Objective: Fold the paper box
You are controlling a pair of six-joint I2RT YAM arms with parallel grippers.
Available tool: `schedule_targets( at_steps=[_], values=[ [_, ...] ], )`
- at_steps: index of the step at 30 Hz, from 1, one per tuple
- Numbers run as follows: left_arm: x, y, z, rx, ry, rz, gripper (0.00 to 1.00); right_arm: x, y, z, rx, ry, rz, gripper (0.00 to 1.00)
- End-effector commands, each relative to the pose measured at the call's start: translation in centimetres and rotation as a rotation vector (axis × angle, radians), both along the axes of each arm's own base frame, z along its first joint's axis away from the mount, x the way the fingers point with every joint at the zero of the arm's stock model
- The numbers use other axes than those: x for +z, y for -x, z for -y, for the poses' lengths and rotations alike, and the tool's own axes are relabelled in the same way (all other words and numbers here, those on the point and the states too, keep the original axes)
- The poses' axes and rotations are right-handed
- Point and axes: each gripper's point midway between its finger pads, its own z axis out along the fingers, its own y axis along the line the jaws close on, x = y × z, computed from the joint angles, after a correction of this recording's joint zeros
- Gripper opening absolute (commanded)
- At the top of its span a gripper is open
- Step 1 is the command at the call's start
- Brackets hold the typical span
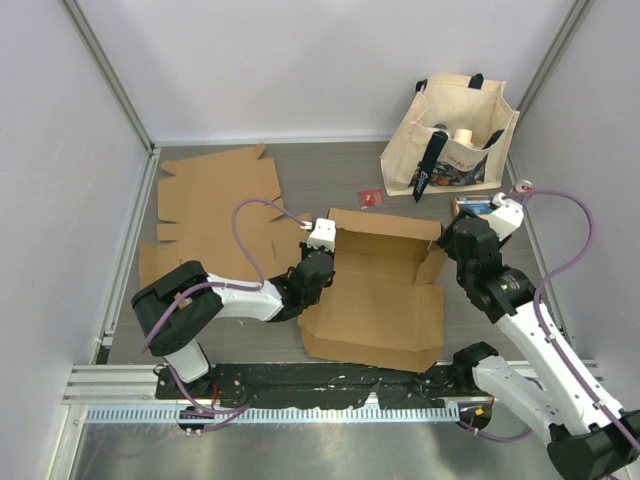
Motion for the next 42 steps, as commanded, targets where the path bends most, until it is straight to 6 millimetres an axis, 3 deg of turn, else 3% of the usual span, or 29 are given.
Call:
schedule_targets(
  at_steps=[1,4,6,8,10,13,20,26,30,33,36,42],
  values=[
    [1.8,-0.9,0.2,0.032,0.06,0.003,0.0,-1.5,0.4,4.5,-0.205,-0.076,0.091,0.65],
    [1.8,-0.9,0.1,0.029,0.054,-0.007,0.0,-2.3,1.1,7.1,-0.297,-0.145,0.089,0.65],
    [1.9,-1.0,0.2,0.029,0.056,-0.008,0.0,-4.4,1.6,9.0,-0.368,-0.135,0.0,0.65],
    [1.8,-1.0,0.3,0.029,0.056,-0.011,0.0,-6.0,1.8,9.5,-0.378,-0.124,-0.079,0.65],
    [1.9,-1.0,0.4,0.026,0.062,-0.01,0.0,-9.0,0.8,7.3,-0.233,-0.134,-0.213,0.63],
    [1.9,-0.9,0.2,0.026,0.068,-0.008,0.0,-11.7,1.2,5.1,-0.129,-0.174,-0.319,0.6],
    [1.7,-1.0,0.0,0.027,0.061,-0.009,0.0,-9.0,1.6,0.4,0.096,-0.214,-0.127,0.59],
    [1.7,-1.0,0.3,0.012,0.069,-0.009,0.0,-8.8,0.0,-2.9,0.281,-0.193,-0.044,0.57],
    [1.5,-1.0,0.3,0.008,0.066,-0.009,0.0,-7.6,-1.6,-5.5,0.387,-0.148,0.077,0.58],
    [1.7,-0.9,0.3,0.003,0.062,-0.006,0.0,-6.8,-2.7,-5.9,0.39,-0.074,0.151,0.57],
    [1.8,-0.9,0.2,0.001,0.064,-0.001,0.0,-7.9,-3.5,-5.2,0.352,0.007,0.168,0.57],
    [2.0,-0.9,0.4,-0.007,0.068,0.005,0.0,-7.7,-4.6,-5.1,0.339,0.135,0.249,0.58]
  ],
)
